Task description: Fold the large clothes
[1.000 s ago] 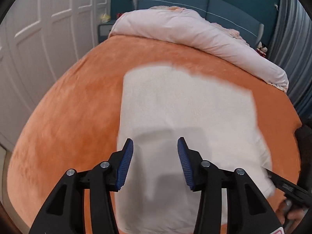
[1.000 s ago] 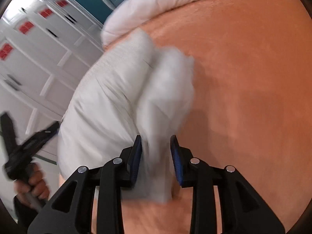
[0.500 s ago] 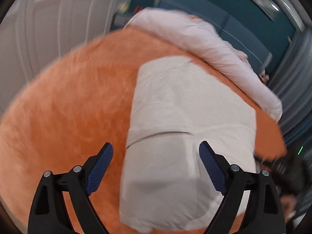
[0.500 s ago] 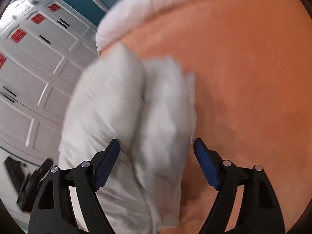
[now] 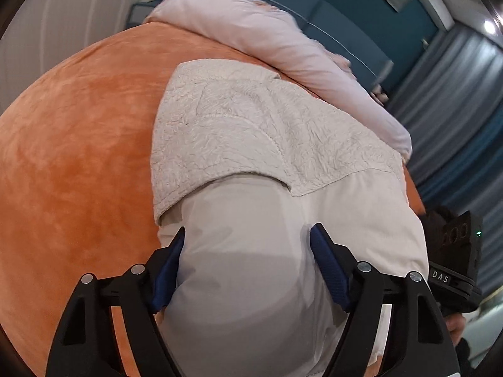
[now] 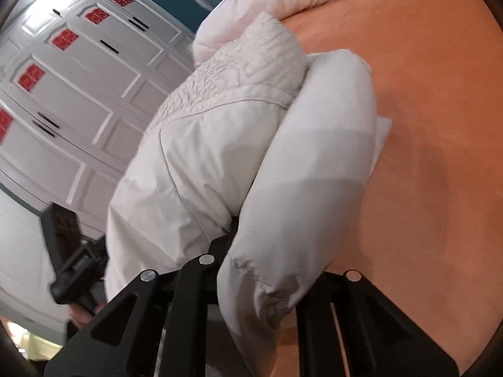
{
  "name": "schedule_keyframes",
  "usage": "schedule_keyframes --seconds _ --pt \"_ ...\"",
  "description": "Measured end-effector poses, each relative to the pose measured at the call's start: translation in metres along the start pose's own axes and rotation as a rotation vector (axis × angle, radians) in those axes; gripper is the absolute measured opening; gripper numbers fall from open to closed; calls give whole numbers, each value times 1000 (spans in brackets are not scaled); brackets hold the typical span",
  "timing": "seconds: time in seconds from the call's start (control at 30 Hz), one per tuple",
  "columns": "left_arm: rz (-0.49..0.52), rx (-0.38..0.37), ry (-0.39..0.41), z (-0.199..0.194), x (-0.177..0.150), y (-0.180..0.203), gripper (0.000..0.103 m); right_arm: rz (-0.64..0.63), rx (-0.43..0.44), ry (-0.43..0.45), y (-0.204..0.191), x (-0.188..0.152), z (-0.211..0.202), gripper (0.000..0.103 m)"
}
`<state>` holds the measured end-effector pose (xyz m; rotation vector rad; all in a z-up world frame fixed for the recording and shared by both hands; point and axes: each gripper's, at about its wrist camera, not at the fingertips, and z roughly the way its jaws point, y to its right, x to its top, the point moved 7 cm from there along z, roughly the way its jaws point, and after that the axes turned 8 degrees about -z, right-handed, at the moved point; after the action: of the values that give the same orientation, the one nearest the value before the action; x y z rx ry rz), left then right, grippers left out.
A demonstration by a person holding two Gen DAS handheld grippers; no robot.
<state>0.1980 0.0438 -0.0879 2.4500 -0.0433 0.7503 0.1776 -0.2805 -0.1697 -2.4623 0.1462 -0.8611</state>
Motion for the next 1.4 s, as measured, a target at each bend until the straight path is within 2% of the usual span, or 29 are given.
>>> schedule_keyframes --seconds 0.07,0.1,0.13,0.23,0.33,0.37,0.43,0.47,0.5,0.57,0.63,0.7,0.77,0.8,0.87,0.97,1.03,1.1,1.27,1.4 --pt "68 79 28 8 -8 9 75 -5 -60 -49 15 -17 9 18" --pt "79 124 35 10 -10 10 78 -14 -99 -88 21 -22 15 21" --pt "71 147 36 10 -9 9 80 -15 -111 -91 21 -22 13 23" --pt "16 277 63 -19 1 0 79 -54 -135 -61 5 -7 -10 25" --pt "33 382 156 -55 14 -3 79 -147 -235 -22 1 0 -37 33" --pt "40 411 178 -66 17 -4 79 -160 -237 -14 -1 -4 -39 33" --pt "41 419 199 -80 21 -2 81 -163 -199 -26 3 6 -30 29" --pt "38 412 196 -82 21 0 81 -168 -188 -44 0 2 -24 18" --pt "39 402 194 -82 21 2 81 -185 -191 -66 -3 4 -10 15" --pt "59 406 180 -77 14 9 81 -196 -236 -118 -13 17 19 14" --pt "95 430 153 -62 3 17 81 -140 -287 -167 -8 17 41 14" --pt "118 485 93 -38 -7 7 81 -78 -298 -134 -6 10 17 14" --pt "103 490 78 -25 -12 -3 83 -61 -327 -45 -13 11 -20 15" --pt "96 484 90 -25 -15 -6 83 -87 -341 29 -25 14 -45 16" --pt "96 491 97 -26 -17 -8 84 -177 -306 85 -55 17 -66 16" --pt "79 494 94 -26 -19 -8 86 -284 -258 41 -80 1 -57 17" --pt "65 504 88 -30 -19 -7 86 -313 -299 -42 -76 -16 -28 16" --pt "68 502 81 -36 -21 -4 86 -322 -368 -66 -59 -37 -15 16" --pt "102 524 94 -48 -29 8 85 -235 -432 -85 -26 -56 -47 17" --pt "97 520 113 -60 -38 21 85 -218 -430 -15 -48 -42 -85 20"
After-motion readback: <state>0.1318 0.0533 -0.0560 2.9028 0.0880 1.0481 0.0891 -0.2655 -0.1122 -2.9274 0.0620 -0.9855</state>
